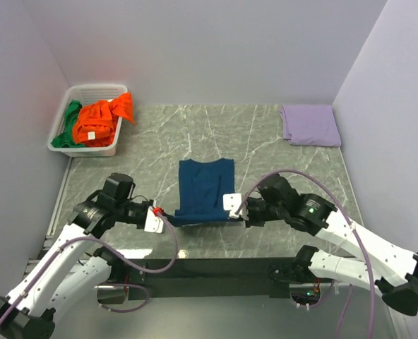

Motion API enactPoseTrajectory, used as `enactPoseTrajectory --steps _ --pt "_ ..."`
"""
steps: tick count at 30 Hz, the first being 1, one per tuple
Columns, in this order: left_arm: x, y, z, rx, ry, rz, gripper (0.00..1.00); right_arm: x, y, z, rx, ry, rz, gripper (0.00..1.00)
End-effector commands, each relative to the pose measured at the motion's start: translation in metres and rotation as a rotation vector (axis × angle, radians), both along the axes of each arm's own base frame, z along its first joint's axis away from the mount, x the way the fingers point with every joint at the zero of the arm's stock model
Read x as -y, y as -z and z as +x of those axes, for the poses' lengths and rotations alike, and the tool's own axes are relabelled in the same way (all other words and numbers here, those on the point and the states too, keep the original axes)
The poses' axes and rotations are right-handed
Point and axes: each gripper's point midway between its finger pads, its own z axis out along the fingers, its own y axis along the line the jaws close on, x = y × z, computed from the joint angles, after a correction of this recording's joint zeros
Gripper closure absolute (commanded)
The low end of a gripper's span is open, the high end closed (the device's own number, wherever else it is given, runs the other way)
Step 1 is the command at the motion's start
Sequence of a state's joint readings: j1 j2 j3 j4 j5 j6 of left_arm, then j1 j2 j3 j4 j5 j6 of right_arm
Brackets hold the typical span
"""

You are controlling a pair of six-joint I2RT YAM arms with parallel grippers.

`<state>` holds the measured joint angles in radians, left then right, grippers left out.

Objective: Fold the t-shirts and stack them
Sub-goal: Fold the tshirt

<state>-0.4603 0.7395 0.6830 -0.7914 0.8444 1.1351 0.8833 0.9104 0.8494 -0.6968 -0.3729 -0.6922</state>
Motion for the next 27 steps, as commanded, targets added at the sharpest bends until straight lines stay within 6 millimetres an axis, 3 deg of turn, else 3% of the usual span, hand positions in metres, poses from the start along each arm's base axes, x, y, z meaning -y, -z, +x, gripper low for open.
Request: enactPoseTrajectory --steps 1,6,7,12,13,15,16,18,19,20,21,22,24,25,27 --pt "0.001 -0.022 -0.015 -0.079 -0.018 -0.045 0.99 0.008 0.001 -0.011 -0.045 0.028 0.003 1.00" --pt "0.012 -0.039 0.013 -0.123 -0.092 -0.065 0.99 0.004 0.001 0.013 -0.010 0.052 -0.009 1.00" --pt "0.015 -0.034 0.022 -0.150 -0.101 -0.044 0.99 0.006 0.005 0.023 -0.024 0.076 -0.018 1.00" --pt "0.028 -0.052 0.074 -0.144 -0.149 -0.082 0.99 0.009 -0.002 0.067 -0.046 0.121 -0.002 1.00" --pt "0.026 -0.043 0.088 -0.180 -0.167 -0.074 0.99 0.010 0.005 0.075 -0.075 0.129 -0.018 1.00" --pt "0.028 -0.047 0.107 -0.169 -0.164 -0.084 0.99 0.013 0.002 0.092 -0.086 0.143 -0.004 1.00" --pt "0.026 -0.034 0.123 -0.216 -0.192 -0.074 0.99 0.011 0.010 0.099 -0.113 0.144 -0.019 1.00" --pt "0.026 -0.032 0.144 -0.245 -0.215 -0.085 0.99 0.010 0.014 0.113 -0.131 0.157 -0.018 1.00" --pt "0.024 -0.011 0.157 -0.306 -0.235 -0.065 0.99 0.009 0.029 0.121 -0.170 0.166 -0.042 1.00" --pt "0.023 -0.010 0.168 -0.314 -0.245 -0.061 0.99 0.008 0.034 0.127 -0.193 0.175 -0.043 1.00" --pt "0.022 -0.003 0.177 -0.334 -0.259 -0.054 0.99 0.008 0.034 0.138 -0.203 0.191 -0.039 1.00" --pt "0.021 0.019 0.185 -0.408 -0.292 -0.033 0.99 0.005 0.054 0.144 -0.272 0.210 -0.062 1.00" --pt "0.022 0.030 0.197 -0.451 -0.314 -0.029 0.99 0.002 0.058 0.162 -0.316 0.242 -0.059 1.00" --pt "0.023 0.045 0.203 -0.486 -0.329 -0.017 0.99 0.002 0.078 0.166 -0.388 0.256 -0.088 1.00" --pt "0.022 0.056 0.211 -0.536 -0.374 -0.010 0.99 0.000 0.081 0.186 -0.433 0.316 -0.071 1.00"
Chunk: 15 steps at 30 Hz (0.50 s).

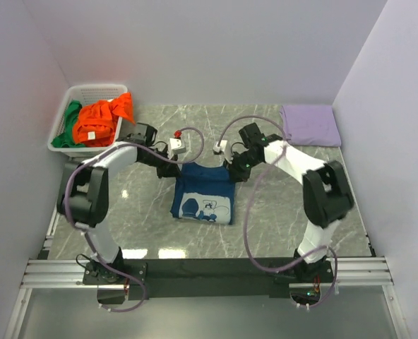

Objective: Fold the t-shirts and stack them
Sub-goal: Fold the tshirt

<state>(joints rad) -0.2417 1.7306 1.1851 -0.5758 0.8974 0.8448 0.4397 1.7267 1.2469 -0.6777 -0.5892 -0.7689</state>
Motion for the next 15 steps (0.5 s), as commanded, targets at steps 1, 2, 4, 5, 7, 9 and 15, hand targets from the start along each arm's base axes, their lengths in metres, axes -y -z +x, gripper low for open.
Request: enactPoseTrajectory --steps 1,2,4,5,7,9,15 --pt "0.004 0.005 0.023 -0.053 -0.073 -0.033 0.99 -0.003 0.009 0.021 -0.114 0.092 0.025 1.00" --pt "0.003 0.010 0.025 -0.067 -0.091 -0.022 0.99 -0.006 0.006 0.030 -0.122 0.107 0.038 1.00" --pt "0.001 0.024 0.027 -0.122 -0.117 -0.001 0.99 -0.006 0.016 0.032 -0.184 0.144 0.033 1.00" --pt "0.001 0.026 0.029 -0.139 -0.129 0.008 0.99 -0.006 0.018 0.033 -0.193 0.148 0.031 1.00" --pt "0.002 0.029 0.026 -0.186 -0.130 0.007 0.99 -0.005 0.025 0.029 -0.222 0.159 0.013 1.00" --pt "0.004 0.026 0.015 -0.221 -0.123 0.005 0.99 -0.003 0.032 0.019 -0.264 0.156 -0.005 1.00" --pt "0.000 0.029 -0.039 -0.296 -0.124 0.016 0.99 -0.007 0.044 -0.020 -0.317 0.138 -0.018 1.00"
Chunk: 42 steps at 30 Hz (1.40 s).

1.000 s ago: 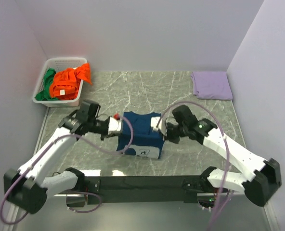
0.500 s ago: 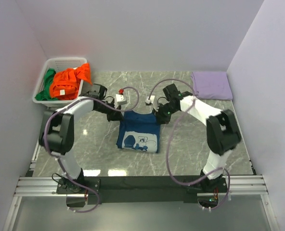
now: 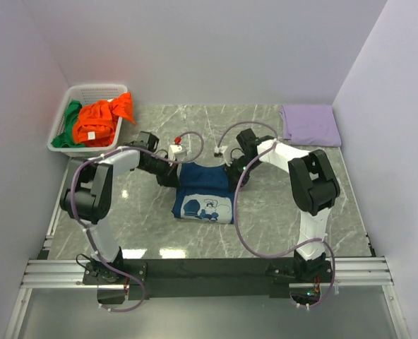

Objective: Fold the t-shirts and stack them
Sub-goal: Fold the tshirt

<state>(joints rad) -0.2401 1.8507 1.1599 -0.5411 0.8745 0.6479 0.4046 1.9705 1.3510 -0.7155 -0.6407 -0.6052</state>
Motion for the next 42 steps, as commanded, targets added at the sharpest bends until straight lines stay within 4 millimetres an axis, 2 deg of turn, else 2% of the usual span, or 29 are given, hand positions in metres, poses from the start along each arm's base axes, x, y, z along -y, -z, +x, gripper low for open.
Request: enactPoseTrajectory --steps 1,2,5,8,10,12,13,14,15,16,17,19,20,21,23,24,26,27,28,30,37,38,42 --pt "0.000 -0.017 -0.036 -0.057 -0.012 -0.021 0.99 -0.005 -0.008 -0.032 -0.042 -0.013 0.015 1.00" --pt "-0.002 -0.010 -0.049 -0.092 -0.014 -0.014 0.99 -0.005 -0.007 -0.042 -0.052 -0.016 0.013 1.00" --pt "-0.005 -0.012 -0.066 -0.122 -0.033 -0.019 0.99 -0.005 -0.006 -0.056 -0.083 -0.017 0.023 1.00" --pt "-0.005 -0.018 -0.067 -0.105 -0.044 -0.025 0.99 -0.004 -0.012 -0.058 -0.073 -0.015 0.032 1.00" --pt "-0.003 -0.030 -0.053 -0.062 -0.059 -0.035 0.98 -0.003 -0.019 -0.050 -0.049 -0.003 0.032 1.00" --pt "-0.002 -0.037 -0.041 -0.026 -0.064 -0.037 0.90 -0.003 -0.029 -0.040 -0.031 0.009 0.028 1.00" --pt "0.000 -0.047 -0.027 0.020 -0.066 -0.039 0.86 -0.003 -0.033 -0.036 -0.031 0.008 0.019 0.96" --pt "0.000 -0.051 -0.019 0.047 -0.065 -0.033 0.78 -0.008 -0.047 -0.025 -0.010 0.003 0.032 0.92" --pt "0.000 -0.055 -0.014 0.071 -0.054 -0.035 0.75 -0.005 -0.048 -0.033 -0.080 -0.007 0.014 0.87" --pt "0.001 -0.065 -0.003 0.141 -0.028 -0.037 0.71 -0.005 -0.061 -0.021 -0.059 -0.014 0.045 0.68" --pt "0.002 -0.071 0.003 0.179 -0.015 -0.043 0.66 -0.008 -0.070 -0.020 -0.085 -0.009 0.088 0.61" --pt "0.005 -0.084 0.008 0.275 0.032 -0.060 0.64 -0.006 -0.082 -0.003 -0.084 0.051 0.129 0.60" --pt "0.006 -0.086 0.008 0.296 0.054 -0.069 0.60 -0.008 -0.086 0.005 -0.070 0.076 0.145 0.60" --pt "0.012 -0.087 0.005 0.313 0.082 -0.069 0.59 -0.011 -0.089 0.018 -0.037 0.098 0.165 0.60" --pt "0.020 -0.087 0.002 0.357 0.149 -0.062 0.58 -0.020 -0.094 0.032 -0.040 0.154 0.186 0.61" --pt "0.030 -0.081 -0.005 0.351 0.192 -0.047 0.58 -0.027 -0.089 0.036 -0.073 0.159 0.209 0.62" --pt "0.040 -0.077 -0.009 0.370 0.239 -0.042 0.57 -0.041 -0.091 0.044 -0.115 0.189 0.233 0.64" --pt "0.052 -0.072 -0.012 0.384 0.274 -0.043 0.57 -0.045 -0.079 0.046 -0.164 0.202 0.229 0.64" --pt "0.055 -0.067 -0.012 0.394 0.283 -0.023 0.57 -0.052 -0.080 0.048 -0.174 0.199 0.246 0.64" --pt "0.066 -0.057 -0.016 0.410 0.324 -0.004 0.56 -0.064 -0.067 0.053 -0.183 0.198 0.259 0.64" --pt "0.080 -0.027 -0.014 0.430 0.384 0.063 0.54 -0.088 -0.032 0.062 -0.214 0.210 0.241 0.64" --pt "0.080 -0.024 -0.013 0.431 0.387 0.075 0.54 -0.089 -0.023 0.061 -0.235 0.212 0.234 0.63" --pt "0.086 -0.013 -0.017 0.426 0.420 0.092 0.54 -0.095 -0.008 0.059 -0.263 0.219 0.222 0.62"
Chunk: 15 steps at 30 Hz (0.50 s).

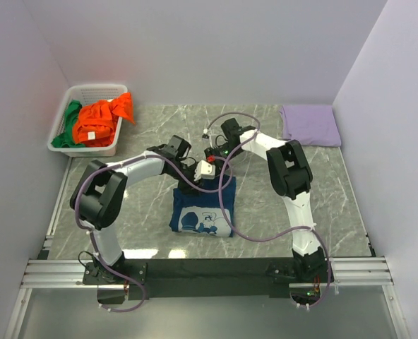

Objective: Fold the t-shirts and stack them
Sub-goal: Fold the tshirt

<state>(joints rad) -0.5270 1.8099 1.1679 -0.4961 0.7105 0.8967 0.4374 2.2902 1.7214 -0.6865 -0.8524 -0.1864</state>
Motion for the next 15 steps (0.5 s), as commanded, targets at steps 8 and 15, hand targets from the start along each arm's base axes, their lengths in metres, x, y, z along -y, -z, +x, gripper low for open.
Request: enactPoseTrajectory --steps 8,15 --pt "0.016 -0.012 0.001 0.066 0.077 -0.031 0.89 -0.012 0.015 -0.001 -0.049 0.002 0.019 0.64" --pt "0.022 -0.062 0.007 0.225 0.078 -0.132 0.99 -0.013 0.024 -0.014 -0.135 -0.007 0.040 0.70"
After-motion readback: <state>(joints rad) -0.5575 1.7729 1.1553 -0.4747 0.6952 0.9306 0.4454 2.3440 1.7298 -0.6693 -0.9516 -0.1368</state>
